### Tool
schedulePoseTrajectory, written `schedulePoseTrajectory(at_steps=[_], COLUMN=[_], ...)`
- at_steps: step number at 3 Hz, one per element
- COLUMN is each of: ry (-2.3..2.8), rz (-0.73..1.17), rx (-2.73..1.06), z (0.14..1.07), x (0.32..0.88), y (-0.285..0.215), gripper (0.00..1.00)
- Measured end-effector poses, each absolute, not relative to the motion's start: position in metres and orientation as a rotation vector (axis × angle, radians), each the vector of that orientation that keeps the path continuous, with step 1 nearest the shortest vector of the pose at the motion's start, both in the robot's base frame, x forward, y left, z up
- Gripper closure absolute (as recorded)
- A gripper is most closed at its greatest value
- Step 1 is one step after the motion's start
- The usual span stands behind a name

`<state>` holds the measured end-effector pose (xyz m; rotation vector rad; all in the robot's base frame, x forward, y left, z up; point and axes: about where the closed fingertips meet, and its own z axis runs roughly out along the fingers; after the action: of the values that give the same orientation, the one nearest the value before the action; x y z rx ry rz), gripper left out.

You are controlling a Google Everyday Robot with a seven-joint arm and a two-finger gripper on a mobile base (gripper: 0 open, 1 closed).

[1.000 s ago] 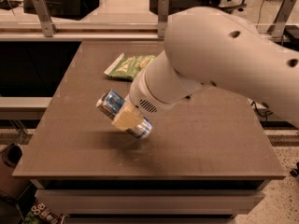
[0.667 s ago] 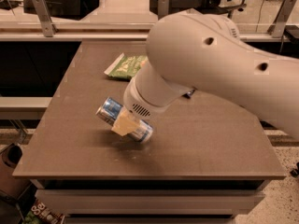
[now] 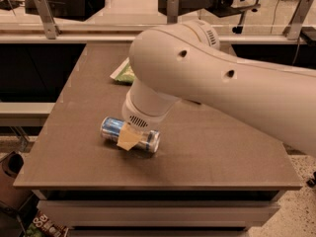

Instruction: Knock redbull can over

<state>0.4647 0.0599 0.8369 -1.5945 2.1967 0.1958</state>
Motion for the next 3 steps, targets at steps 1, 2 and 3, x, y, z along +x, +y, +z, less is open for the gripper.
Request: schedulePoseTrajectory(at_steps=[1, 2, 3], ry=[2.164, 2.164, 2.161], rz=[0.247, 0.247, 0.245], rx=[-1.601, -1.601, -1.603], z=[0.8246, 0.826, 0.8268], x=[0.4677, 0.4677, 0.467], y=[0.0717, 0.0717, 0.0723], gripper=[1.0, 0.81, 0.57])
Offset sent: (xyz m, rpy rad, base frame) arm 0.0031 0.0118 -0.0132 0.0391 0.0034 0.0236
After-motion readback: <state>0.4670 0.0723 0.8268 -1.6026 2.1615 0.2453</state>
